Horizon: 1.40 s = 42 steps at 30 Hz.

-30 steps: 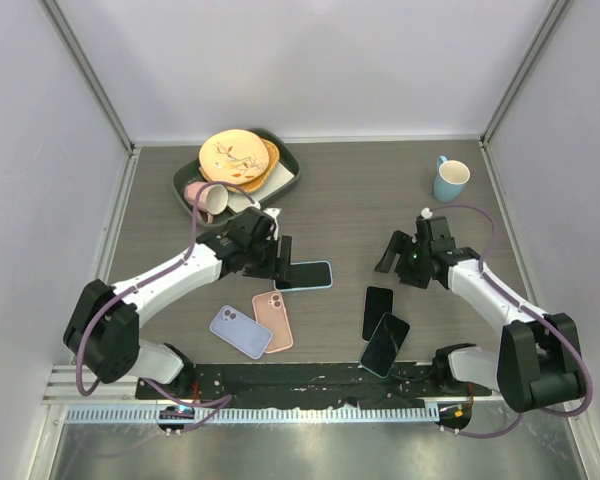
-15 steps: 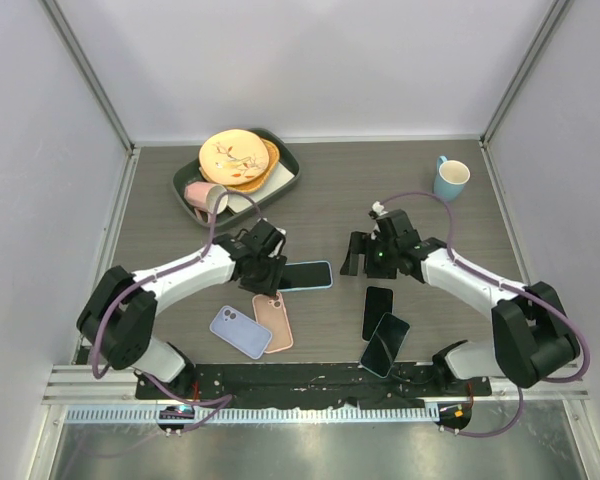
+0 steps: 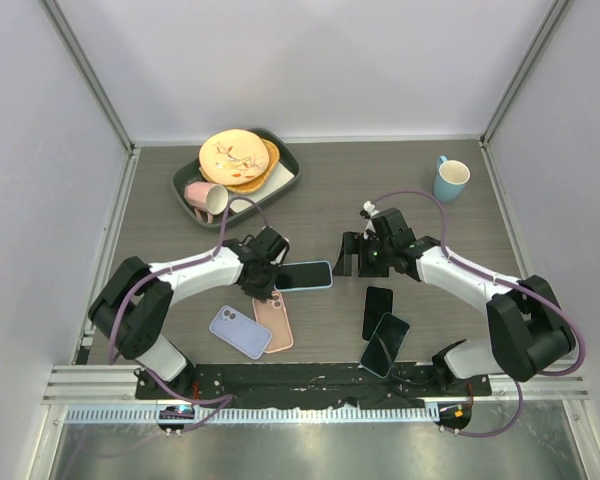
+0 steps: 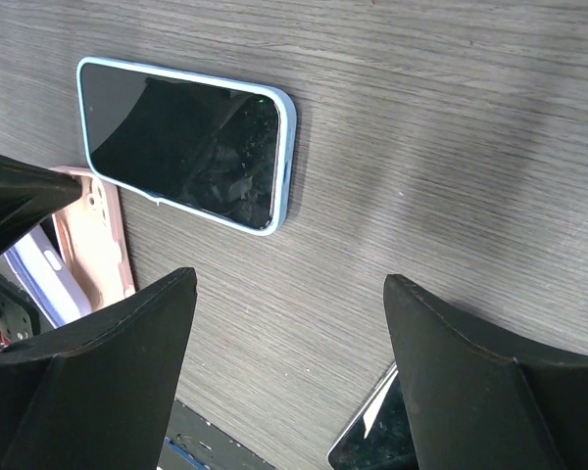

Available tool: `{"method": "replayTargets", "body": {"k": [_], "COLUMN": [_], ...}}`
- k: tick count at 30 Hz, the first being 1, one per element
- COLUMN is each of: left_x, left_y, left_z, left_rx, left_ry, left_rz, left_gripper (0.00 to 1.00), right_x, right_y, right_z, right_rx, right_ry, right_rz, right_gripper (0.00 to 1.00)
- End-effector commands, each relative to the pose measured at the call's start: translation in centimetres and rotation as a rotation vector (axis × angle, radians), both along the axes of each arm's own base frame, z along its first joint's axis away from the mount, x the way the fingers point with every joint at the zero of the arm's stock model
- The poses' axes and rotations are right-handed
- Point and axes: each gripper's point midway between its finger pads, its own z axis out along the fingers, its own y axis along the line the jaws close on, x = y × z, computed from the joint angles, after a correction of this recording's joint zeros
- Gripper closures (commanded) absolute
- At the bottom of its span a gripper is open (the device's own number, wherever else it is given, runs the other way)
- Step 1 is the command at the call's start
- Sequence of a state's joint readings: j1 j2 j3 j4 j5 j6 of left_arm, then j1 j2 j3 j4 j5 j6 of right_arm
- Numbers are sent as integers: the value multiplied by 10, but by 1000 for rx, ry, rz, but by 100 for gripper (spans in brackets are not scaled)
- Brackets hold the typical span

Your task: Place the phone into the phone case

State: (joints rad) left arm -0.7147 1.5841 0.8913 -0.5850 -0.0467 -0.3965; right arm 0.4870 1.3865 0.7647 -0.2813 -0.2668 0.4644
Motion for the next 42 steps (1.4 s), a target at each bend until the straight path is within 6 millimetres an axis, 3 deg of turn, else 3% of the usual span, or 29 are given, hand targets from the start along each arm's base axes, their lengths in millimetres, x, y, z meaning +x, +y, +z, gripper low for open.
{"method": "replayTargets", "body": {"k": [1,6,9,12,13,14,16,21,23,26,29,30,31,35,42], "left_x": [7,16,18,23,26,26,24,14,3,-6,-11,-10,-8,1,21], "left_y": [-15,-20,-20,-19,-19,-20,-24,-23,-26,-26,-24,-23,-25,-29,-30], "left_z": [1,20,34,48,52,54,50,21,5,-9,-17,-18,-17,1,61], "left_rx": [-64,-105,-124,-151,-157,-166,-187,-123,-126,-125,-111,-102,-104,-123,-191], "left_ry": [-38,-96,-132,-192,-213,-223,-215,-93,-24,35,62,63,60,12,-143], "left_rz": [-10,-2,4,-1,3,0,-20,-37,-55,-62,-59,-57,-59,-54,-19], "left_gripper": [100,100,93,78,64,58,42,34,35,45,64,77,81,100,100], "right_x": [10,9,9,9,8,7,8,10,10,9,6,7,7,9,9], "right_y": [12,16,15,14,14,14,14,12,13,11,9,9,10,10,16], "right_z": [13,13,14,10,9,7,6,6,8,6,3,2,2,4,10], "right_rx": [48,44,44,36,36,35,33,22,28,20,20,19,20,15,31], "right_ry": [-58,-54,-59,-52,-48,-43,-43,-47,-53,-48,-43,-45,-44,-45,-55], "right_rz": [44,67,69,67,67,68,63,57,59,54,48,48,51,42,78], "right_gripper": [18,18,18,18,18,18,18,18,18,18,18,18,18,18,18]}}
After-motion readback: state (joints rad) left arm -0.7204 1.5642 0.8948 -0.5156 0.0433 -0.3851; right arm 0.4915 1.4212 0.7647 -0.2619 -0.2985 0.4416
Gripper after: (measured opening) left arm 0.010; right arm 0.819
